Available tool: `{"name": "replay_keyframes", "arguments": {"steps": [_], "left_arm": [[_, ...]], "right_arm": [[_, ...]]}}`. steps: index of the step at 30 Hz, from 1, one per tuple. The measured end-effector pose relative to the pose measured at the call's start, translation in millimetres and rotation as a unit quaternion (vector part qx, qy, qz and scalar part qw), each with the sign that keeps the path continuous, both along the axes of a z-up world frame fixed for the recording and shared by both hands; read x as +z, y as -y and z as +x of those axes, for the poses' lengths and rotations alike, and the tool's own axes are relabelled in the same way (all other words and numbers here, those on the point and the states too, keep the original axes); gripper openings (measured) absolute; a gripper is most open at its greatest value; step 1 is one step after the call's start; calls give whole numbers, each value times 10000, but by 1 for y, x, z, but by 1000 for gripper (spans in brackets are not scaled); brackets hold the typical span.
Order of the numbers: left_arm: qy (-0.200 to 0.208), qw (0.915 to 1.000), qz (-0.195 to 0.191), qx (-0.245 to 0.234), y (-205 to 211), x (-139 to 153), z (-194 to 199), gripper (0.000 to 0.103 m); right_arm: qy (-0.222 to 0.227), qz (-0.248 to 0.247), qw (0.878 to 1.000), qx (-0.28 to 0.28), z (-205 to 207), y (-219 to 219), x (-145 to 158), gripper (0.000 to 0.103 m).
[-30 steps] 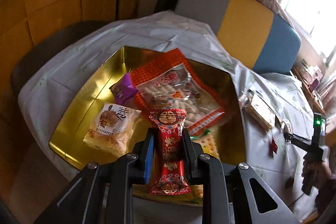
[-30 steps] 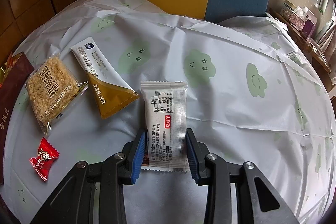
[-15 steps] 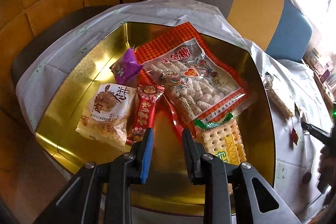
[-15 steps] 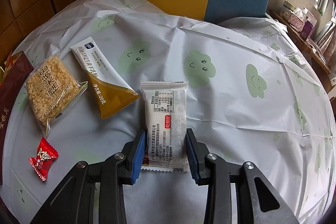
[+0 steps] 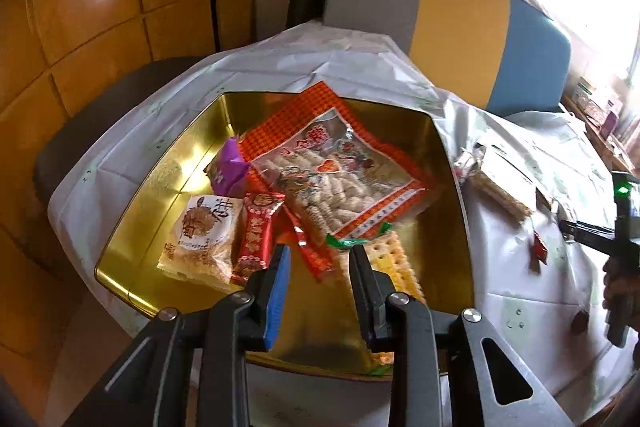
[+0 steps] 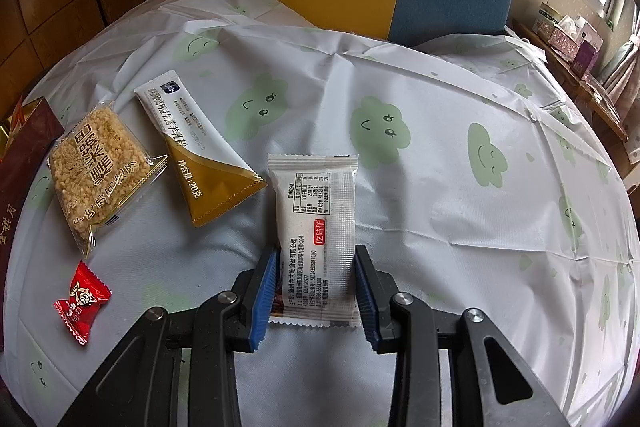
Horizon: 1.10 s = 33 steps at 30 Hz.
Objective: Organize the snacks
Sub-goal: 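Open the left tool to release the candy bar into the tray, then carry the white packet over the gold tray and open the right tool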
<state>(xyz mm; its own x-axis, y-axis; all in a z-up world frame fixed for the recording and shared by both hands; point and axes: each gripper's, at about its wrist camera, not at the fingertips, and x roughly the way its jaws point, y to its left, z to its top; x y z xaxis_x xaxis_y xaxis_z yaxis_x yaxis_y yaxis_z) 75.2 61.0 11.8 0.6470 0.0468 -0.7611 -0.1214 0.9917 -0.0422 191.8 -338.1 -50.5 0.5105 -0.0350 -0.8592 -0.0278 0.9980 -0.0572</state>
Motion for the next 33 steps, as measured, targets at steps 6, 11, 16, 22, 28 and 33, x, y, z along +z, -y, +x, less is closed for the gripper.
{"name": "replay_keyframes", "arguments": {"steps": [6,11,16,22,28,33], "left_arm": [[-1,9999,-10,-142,11,1,-4,32],[73,9998,-58,-176,12,3,-8,32],[157,9997,-169,-116,4,4,-11,33],[144,9996,-224,-25,-7,0,-16,33],[101,9995,-257,149,-22,-6,-21,33],[222,9989,-306,271,-31,1,-24,32]], "right_arm": [[6,-7,10000,0,0,0,0,37],[7,-81,10000,-2,0,-1,0,37],[-135,-199,9996,-156,4,-5,3,34],[-287,-348,9981,-424,9,-11,11,34],[215,-188,9981,-543,0,-17,48,34],[671,14,9977,-50,-6,-55,84,34]]}}
